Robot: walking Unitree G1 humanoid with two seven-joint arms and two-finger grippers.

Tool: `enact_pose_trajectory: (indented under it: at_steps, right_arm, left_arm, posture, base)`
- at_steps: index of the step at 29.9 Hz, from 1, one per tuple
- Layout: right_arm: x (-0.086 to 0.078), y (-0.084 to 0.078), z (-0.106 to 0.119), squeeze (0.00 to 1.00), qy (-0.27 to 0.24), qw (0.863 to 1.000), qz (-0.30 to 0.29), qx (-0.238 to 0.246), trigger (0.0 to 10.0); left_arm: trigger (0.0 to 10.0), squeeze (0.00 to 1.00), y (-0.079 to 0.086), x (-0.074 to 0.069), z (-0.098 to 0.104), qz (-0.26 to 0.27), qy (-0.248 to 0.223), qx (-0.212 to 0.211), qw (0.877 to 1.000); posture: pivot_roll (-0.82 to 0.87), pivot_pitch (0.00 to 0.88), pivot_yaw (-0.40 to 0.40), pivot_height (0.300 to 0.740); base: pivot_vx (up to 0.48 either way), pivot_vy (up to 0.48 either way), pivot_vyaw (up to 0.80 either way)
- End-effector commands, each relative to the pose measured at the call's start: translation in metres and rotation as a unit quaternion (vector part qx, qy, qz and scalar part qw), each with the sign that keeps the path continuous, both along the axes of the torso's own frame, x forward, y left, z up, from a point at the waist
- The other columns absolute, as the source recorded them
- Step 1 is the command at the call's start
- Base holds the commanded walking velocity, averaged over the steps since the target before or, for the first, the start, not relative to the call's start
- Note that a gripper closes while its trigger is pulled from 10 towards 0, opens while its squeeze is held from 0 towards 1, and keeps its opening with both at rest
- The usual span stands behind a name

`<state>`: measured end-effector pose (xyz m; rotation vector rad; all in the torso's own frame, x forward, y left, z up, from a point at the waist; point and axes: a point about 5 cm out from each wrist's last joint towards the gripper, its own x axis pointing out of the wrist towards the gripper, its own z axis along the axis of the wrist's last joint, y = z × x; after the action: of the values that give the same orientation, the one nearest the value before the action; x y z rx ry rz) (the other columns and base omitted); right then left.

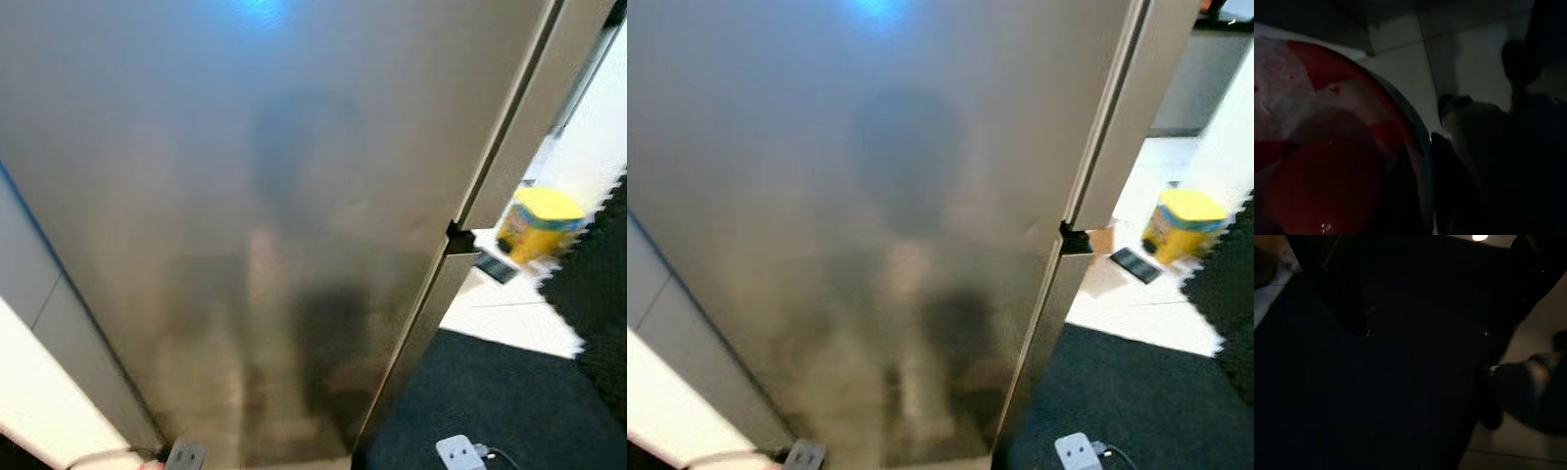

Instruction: Restocking fridge

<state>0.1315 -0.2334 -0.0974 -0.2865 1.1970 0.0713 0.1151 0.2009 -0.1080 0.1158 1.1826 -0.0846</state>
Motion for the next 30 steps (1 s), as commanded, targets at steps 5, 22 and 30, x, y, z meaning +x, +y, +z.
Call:
enact_pose_trajectory:
  at_steps: [5,22,30]
  right_arm:
    - [0.002,-0.003,0.001,0.00,-0.007,1.000,-0.013,0.002,10.0]
    - [0.029,-0.006,0.013,0.00,-0.066,0.998,-0.011,0.012,10.0]
    - [0.065,-0.014,0.036,0.00,-0.157,0.987,0.017,0.025,10.0]
  left_arm:
    - [10.0,0.00,0.002,-0.002,0.000,-0.008,0.004,0.007,1.000]
    - [10.0,0.00,0.003,-0.003,-0.001,-0.007,0.006,0.010,1.000]
    - [10.0,0.00,0.003,-0.005,-0.001,-0.007,0.008,0.014,1.000]
  posture:
    - [-0.03,0.000,0.022,0.740]
    - [-0.03,0.000,0.021,0.740]
    - [-0.03,0.000,0.016,0.740]
  base:
    - [0.000,0.000,-0.78]
    - [0.000,0.000,-0.78]
    - [0.000,0.000,-0.20]
